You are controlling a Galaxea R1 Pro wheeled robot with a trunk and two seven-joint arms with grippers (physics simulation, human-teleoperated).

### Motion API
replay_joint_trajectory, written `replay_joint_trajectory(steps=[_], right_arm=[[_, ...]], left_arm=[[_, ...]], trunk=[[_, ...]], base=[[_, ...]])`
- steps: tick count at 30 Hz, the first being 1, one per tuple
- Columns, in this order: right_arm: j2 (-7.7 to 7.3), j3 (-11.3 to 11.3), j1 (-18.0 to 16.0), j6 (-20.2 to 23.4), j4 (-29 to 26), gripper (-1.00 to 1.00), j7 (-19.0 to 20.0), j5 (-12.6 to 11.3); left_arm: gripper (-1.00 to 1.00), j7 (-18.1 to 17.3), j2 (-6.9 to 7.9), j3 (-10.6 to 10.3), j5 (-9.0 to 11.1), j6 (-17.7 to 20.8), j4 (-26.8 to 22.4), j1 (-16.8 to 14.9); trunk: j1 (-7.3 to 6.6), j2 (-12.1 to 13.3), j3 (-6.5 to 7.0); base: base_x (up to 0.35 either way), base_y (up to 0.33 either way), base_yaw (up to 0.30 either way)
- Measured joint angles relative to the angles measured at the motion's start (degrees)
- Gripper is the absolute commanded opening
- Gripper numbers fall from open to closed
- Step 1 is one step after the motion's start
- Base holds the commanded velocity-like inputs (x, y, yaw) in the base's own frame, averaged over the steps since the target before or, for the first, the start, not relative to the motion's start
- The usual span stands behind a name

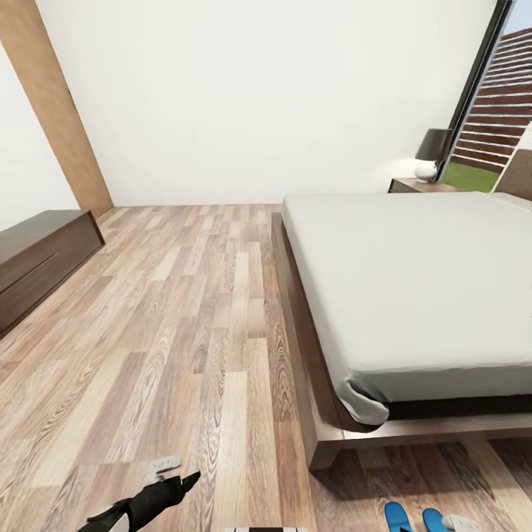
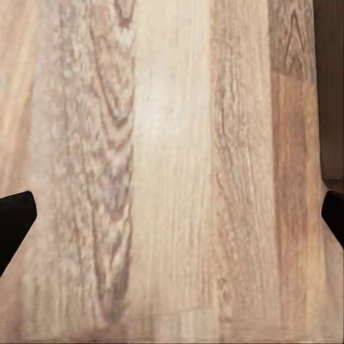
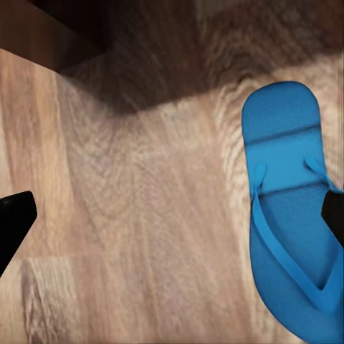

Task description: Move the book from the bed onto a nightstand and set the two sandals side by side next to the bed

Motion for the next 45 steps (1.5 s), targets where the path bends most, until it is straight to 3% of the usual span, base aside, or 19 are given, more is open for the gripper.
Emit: replay_joint_trajectory(steps=[3,12,41,45], right_arm=[[0.05,0.0,0.0,-0.2,0.3,1.0,-0.3,0.0],[0.01,-0.2,0.0,-0.3,0.4,1.0,-0.4,-0.2],[-0.08,-0.2,0.0,-0.3,0.7,1.0,-0.3,0.0],[-0.08,-0.2,0.0,-0.3,0.7,1.0,-0.3,0.0]], left_arm=[[1.0,1.6,-0.72,-1.0,-1.9,-2.9,3.5,0.0],[1.0,2.2,-0.92,-1.3,-2.9,-6.1,6.6,0.0],[1.0,2.2,-1.33,-1.6,-3.1,-6.3,7.9,0.1],[1.0,2.2,-2.0,-1.5,-3.0,-6.3,7.9,0.0]], trunk=[[-0.08,0.0,0.66],[-0.31,0.2,2.66],[-6.67,11.8,7.87],[-7.55,13.4,8.59]], base=[[0.0,0.0,0.0],[0.0,0.0,0.0],[0.0,0.0,0.0],[0.0,0.0,0.0]])
